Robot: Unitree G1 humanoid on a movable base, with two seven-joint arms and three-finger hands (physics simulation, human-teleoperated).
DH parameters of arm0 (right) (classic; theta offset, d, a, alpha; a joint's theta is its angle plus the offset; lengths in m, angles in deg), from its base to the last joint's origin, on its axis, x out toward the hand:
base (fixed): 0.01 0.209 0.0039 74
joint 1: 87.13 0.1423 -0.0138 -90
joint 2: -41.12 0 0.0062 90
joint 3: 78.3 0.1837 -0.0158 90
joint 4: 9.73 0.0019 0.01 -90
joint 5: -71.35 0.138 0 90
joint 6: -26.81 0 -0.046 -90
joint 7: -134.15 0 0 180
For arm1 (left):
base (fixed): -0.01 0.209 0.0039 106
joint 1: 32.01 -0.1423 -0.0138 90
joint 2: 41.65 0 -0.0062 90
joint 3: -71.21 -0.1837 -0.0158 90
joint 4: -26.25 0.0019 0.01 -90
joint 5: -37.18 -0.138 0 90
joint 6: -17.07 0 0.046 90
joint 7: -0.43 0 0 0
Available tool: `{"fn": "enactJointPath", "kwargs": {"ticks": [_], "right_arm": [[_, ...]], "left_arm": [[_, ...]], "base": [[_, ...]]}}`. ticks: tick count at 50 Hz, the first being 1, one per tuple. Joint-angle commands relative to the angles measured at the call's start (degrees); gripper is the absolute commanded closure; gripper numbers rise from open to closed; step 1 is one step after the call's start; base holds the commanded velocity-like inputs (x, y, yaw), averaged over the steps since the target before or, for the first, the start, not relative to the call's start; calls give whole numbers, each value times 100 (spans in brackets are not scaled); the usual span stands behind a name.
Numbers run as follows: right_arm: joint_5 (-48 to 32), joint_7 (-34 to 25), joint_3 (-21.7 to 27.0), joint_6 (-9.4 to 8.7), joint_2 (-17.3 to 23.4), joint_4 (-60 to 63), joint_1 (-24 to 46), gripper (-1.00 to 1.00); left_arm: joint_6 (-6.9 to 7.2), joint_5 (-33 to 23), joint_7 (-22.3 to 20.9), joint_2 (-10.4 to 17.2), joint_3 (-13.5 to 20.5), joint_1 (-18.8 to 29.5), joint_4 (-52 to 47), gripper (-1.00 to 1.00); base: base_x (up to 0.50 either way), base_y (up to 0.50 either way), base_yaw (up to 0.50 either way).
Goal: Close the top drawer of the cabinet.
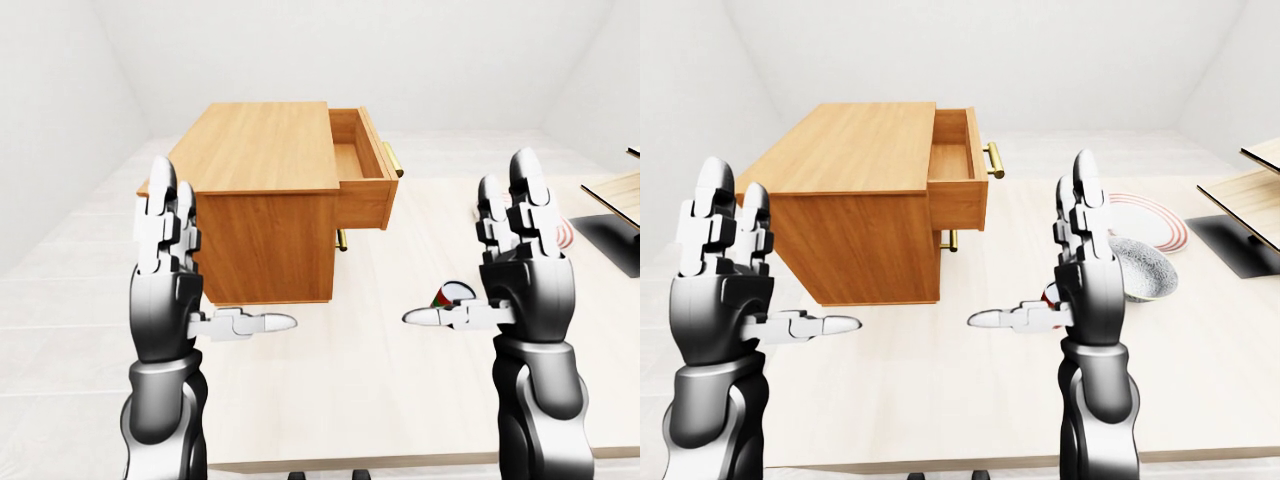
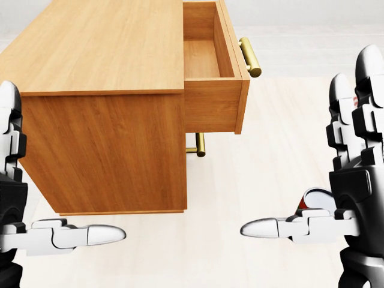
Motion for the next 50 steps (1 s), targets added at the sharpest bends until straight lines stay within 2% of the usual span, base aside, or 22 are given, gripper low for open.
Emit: {"fn": "enactJointPath", "kwargs": {"ticks": [1, 13, 41, 44, 50], "right_arm": [[26, 185, 88, 0, 3, -114, 123, -100], [143, 343, 244, 0, 127, -207, 513, -100], [180, 381, 229, 0, 161, -214, 507, -100], [88, 394, 55, 0, 181, -321, 640, -100], [313, 374, 107, 0, 201, -816, 1104, -100]], "left_arm": [[0, 13, -20, -33, -18, -107, 20, -100], [0, 124, 3, -76, 66, -332, 63, -100], [0, 129, 10, -70, 63, -334, 65, -100], [0, 144, 2, -77, 50, -352, -25, -100], [0, 177, 21, -85, 91, -352, -13, -100]], "base": [[0, 0, 0], [0, 0, 0], [0, 0, 0], [0, 0, 0], [0, 0, 0]]}}
